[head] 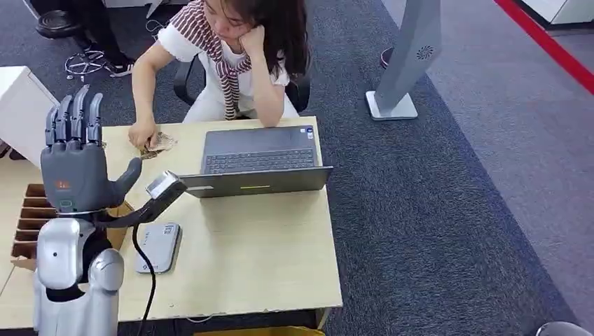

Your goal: Pass the card to the sensor for recognition and then transmit it.

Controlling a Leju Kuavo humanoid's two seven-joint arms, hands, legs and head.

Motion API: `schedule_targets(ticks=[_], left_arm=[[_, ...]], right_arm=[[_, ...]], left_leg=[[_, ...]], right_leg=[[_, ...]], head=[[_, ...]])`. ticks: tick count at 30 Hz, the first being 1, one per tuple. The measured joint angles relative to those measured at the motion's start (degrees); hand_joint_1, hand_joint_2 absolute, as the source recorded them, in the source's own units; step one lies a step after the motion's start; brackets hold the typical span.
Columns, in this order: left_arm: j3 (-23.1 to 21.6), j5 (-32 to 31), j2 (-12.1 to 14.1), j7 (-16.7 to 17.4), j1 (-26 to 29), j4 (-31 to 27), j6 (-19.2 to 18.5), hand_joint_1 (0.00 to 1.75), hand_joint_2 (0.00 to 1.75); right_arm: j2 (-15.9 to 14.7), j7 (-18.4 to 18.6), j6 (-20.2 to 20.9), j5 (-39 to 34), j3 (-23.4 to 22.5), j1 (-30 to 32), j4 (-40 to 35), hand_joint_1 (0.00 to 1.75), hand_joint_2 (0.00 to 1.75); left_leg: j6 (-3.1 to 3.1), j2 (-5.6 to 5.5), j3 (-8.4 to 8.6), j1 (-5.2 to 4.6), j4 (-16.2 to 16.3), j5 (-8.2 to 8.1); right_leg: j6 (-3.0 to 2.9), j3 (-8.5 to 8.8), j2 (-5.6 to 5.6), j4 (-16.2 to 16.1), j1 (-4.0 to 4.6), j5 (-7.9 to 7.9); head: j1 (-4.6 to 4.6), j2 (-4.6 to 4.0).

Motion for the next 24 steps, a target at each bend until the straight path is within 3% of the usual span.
schedule_targets(ticks=[5, 8, 16, 24], left_arm=[[0.5, 1.5, 3.9, -6.0, 13.6, -5.1, 12.5, 0.00, 1.75], [1.5, 1.2, 5.4, -8.1, 19.5, -5.9, 16.6, 0.00, 1.75], [5.0, -1.6, 9.1, -8.9, 26.5, -2.7, 21.6, 0.00, 1.75], [7.8, -1.7, 10.7, -8.9, 28.1, 1.8, 22.7, 0.00, 1.75]], right_arm=[[0.1, 0.0, -0.9, 0.5, -1.5, 0.2, 0.0, 0.00, 0.00], [0.2, 0.0, -1.0, 1.3, -1.7, 0.2, 0.0, 0.00, 0.00], [0.2, -0.4, -0.6, 3.5, -2.4, 0.2, 0.0, 0.00, 0.00], [0.2, -0.4, -0.6, 4.1, -2.7, 0.2, -0.1, 0.00, 0.00]], left_leg=[[-0.08, 0.07, 0.06, 0.00, 0.0, -0.13], [-0.10, 0.00, 0.05, 0.01, -0.1, -0.15], [-0.09, -0.01, 0.03, 0.01, -0.1, -0.16], [-0.10, -0.07, 0.03, 0.02, -0.1, -0.14]], right_leg=[[-0.02, -0.03, 0.10, 0.0, 0.04, -0.22], [-0.03, -0.03, 0.04, 0.0, 0.05, -0.25], [-0.03, -0.02, 0.01, 0.0, 0.04, -0.25], [-0.04, -0.01, -0.03, 0.0, 0.05, -0.24]], head=[[0.02, 0.02], [0.02, 0.02], [0.00, 0.00], [0.00, 0.00]])
